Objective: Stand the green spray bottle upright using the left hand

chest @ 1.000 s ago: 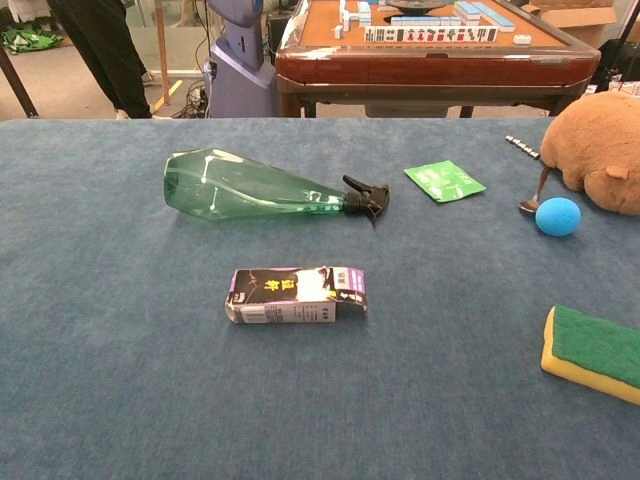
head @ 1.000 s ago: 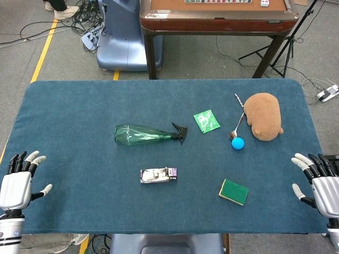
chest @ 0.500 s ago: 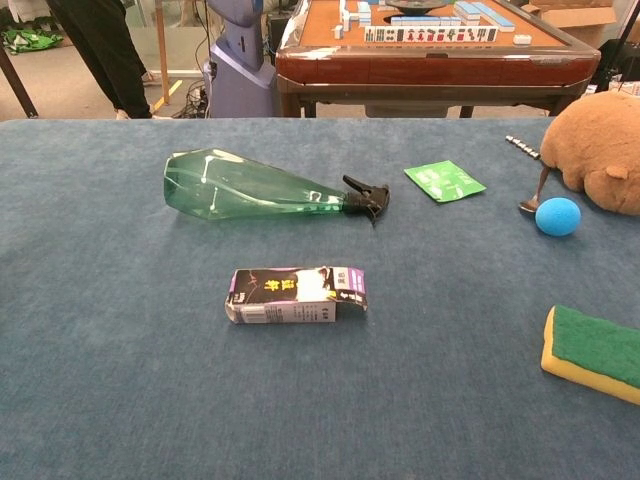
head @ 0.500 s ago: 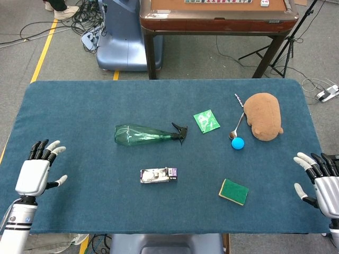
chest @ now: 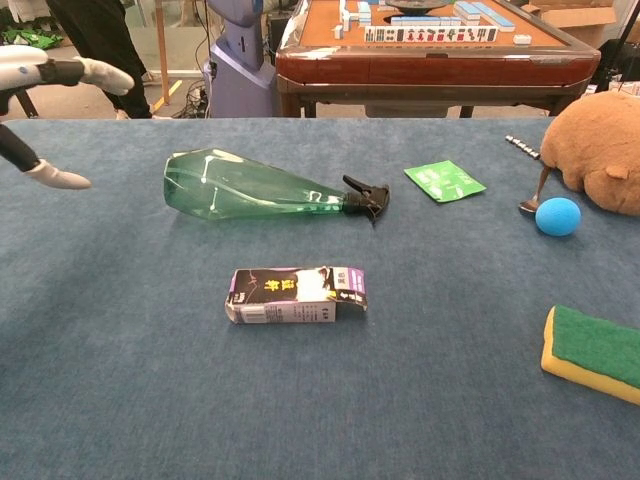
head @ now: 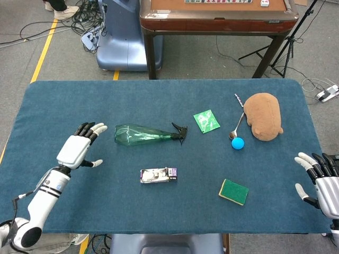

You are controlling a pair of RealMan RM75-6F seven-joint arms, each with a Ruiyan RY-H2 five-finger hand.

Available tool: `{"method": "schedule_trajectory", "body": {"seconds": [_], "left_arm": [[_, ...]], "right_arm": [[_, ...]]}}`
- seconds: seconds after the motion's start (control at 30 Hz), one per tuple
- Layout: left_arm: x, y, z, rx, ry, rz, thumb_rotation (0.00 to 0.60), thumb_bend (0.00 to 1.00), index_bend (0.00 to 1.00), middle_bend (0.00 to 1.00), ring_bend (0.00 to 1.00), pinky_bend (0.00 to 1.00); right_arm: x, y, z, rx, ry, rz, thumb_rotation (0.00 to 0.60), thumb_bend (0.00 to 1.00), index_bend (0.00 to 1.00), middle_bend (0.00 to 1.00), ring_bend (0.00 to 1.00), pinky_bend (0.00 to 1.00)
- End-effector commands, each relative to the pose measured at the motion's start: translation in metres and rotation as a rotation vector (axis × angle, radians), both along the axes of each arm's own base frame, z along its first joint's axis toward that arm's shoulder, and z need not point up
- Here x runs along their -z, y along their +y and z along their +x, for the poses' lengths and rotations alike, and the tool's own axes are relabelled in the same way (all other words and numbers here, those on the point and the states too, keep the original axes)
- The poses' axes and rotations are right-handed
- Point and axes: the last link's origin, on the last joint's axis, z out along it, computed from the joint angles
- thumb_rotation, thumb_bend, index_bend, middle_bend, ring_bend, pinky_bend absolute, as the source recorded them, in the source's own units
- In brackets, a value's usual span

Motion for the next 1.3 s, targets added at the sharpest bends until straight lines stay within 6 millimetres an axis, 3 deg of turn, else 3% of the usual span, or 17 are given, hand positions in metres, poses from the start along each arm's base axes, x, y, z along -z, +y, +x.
{"method": "schedule_trajectory", "body": {"seconds": [0.03, 0.37, 0.6, 1.0, 1.17, 1.3], "left_arm": [[0.016, 0.02, 0.016, 0.013, 0.037, -0.032, 0.6, 0.17, 0.04, 0.06, 0.0, 0.0], [0.054, 0.055, 0.05, 0.011, 0.111, -0.099, 0.6, 0.17, 0.0, 0.01, 0.0, 0.0], [0.077, 0.067, 0.068, 0.005, 0.191, -0.138, 0.6, 0.17, 0.0, 0.0, 0.0, 0.0], [0.105, 0.083, 0.072, -0.034, 0.348, -0.1, 0.6, 0.17, 0.01, 0.0, 0.0, 0.0], [0.111, 0.09, 0.069, -0.054, 0.371, -0.079, 0.6, 0.17, 0.06, 0.0, 0.0, 0.0], [0.114, 0.094, 0.066, -0.059, 0.39, -0.048, 0.6, 0.17, 0.16, 0.12, 0.01, 0.0]], "right_arm": [[0.0, 0.0, -0.001, 0.002, 0.001, 0.002, 0.6, 0.33, 0.21, 0.17, 0.07, 0.06], [0.001, -0.003, -0.003, 0.011, -0.002, 0.006, 0.6, 0.33, 0.21, 0.17, 0.07, 0.06], [-0.001, -0.002, -0.007, 0.023, -0.004, 0.0, 0.6, 0.33, 0.21, 0.17, 0.07, 0.06], [-0.004, 0.001, -0.007, 0.025, -0.006, -0.006, 0.6, 0.33, 0.21, 0.17, 0.07, 0.06], [-0.005, 0.002, -0.008, 0.026, -0.009, -0.01, 0.6, 0.33, 0.21, 0.17, 0.07, 0.06], [-0.006, 0.003, -0.009, 0.031, -0.009, -0.014, 0.6, 0.33, 0.21, 0.17, 0.07, 0.06]]}}
